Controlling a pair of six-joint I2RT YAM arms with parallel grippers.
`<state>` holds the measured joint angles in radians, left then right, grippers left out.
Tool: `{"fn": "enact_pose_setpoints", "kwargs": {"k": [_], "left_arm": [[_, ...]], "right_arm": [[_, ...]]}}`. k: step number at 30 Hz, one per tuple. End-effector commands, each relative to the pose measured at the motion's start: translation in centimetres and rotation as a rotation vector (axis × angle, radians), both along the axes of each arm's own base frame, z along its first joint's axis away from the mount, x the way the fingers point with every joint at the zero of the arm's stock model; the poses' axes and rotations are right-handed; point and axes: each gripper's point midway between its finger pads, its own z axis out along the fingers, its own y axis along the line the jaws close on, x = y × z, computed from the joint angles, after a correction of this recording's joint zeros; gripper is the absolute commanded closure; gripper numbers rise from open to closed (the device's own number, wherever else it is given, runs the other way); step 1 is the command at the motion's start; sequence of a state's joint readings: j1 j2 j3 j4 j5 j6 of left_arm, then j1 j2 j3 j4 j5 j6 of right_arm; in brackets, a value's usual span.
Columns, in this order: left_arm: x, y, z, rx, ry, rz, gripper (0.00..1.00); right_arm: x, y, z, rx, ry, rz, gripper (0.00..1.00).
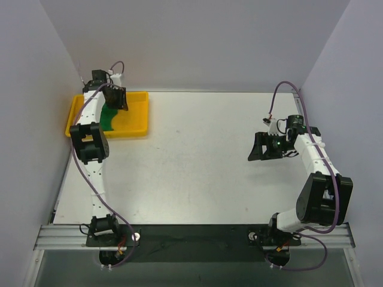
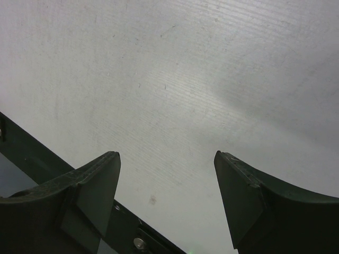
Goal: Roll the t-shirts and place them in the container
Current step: Place the T-shirt in the bin.
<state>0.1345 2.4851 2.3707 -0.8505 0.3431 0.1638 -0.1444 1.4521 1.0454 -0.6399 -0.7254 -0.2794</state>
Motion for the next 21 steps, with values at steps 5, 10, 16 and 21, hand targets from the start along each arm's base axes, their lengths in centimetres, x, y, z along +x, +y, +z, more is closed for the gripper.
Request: {"fn": "enact_pose_setpoints", "kwargs": {"k": [5, 10, 16, 21], "left_arm": [[4.9, 3.4, -2.1, 0.154, -0.087, 0.176, 0.79], [5.2, 7.4, -3.6, 0.296, -0.087, 0.307, 0.79], [4.6, 11.8, -3.4, 0.403, -0.084, 0.403, 0.8], [4.7, 12.5, -2.4, 0.419, -0.104, 0.404, 0.8]], "right_arm": [[-0.1, -0.3, 0.6, -0.005, 0.0, -0.022, 0.27], [-0.2, -0.3, 0.6, -0.011, -0.002, -0.024, 0.27], [-0.4, -0.6, 0.7, -0.013, -0.006, -0.034, 0.27], [-0.8, -0.6, 0.6, -0.01, -0.002, -0.038, 0.27]]}}
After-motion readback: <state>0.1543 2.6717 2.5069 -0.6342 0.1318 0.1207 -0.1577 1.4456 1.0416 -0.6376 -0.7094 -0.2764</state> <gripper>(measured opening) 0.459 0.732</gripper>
